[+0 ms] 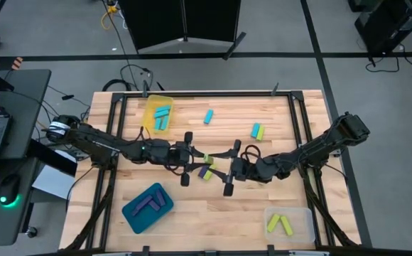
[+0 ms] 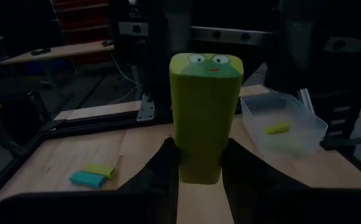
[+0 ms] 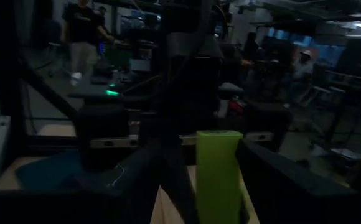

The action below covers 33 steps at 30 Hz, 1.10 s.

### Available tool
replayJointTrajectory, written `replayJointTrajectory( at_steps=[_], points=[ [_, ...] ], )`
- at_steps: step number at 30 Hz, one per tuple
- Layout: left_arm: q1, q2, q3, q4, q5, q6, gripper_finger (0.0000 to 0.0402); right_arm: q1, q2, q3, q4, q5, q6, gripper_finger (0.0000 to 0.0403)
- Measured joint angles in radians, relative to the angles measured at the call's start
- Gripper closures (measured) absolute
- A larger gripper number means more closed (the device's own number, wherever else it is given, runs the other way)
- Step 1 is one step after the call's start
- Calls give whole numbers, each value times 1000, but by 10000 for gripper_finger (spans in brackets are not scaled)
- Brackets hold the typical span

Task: Sort blocks
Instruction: Put the green block into the transparent bin

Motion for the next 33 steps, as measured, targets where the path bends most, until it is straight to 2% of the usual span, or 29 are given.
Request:
replayJointTrajectory(
  at_steps=[5, 10, 17, 23, 29, 33],
  points=[
    [-2, 0, 2, -24, 13, 0, 305, 11, 0, 0, -12, 62, -4, 174],
    [-2, 0, 2, -29, 13, -13, 305, 8, -2, 0, -28, 71, 16, 161],
    [-2, 5, 28, -75, 13, -20, 305, -36, -2, 0, -41, -141, 103, 159],
    [-3, 49, 82, -119, 13, -12, 305, -50, -2, 0, -42, -150, 108, 197],
    [-6, 57, 84, -112, 13, -8, 305, -40, -2, 0, -47, -141, 98, 286],
    [-15, 57, 84, -100, 12, 11, 305, -39, -4, 0, -50, -141, 87, 286]
  ],
)
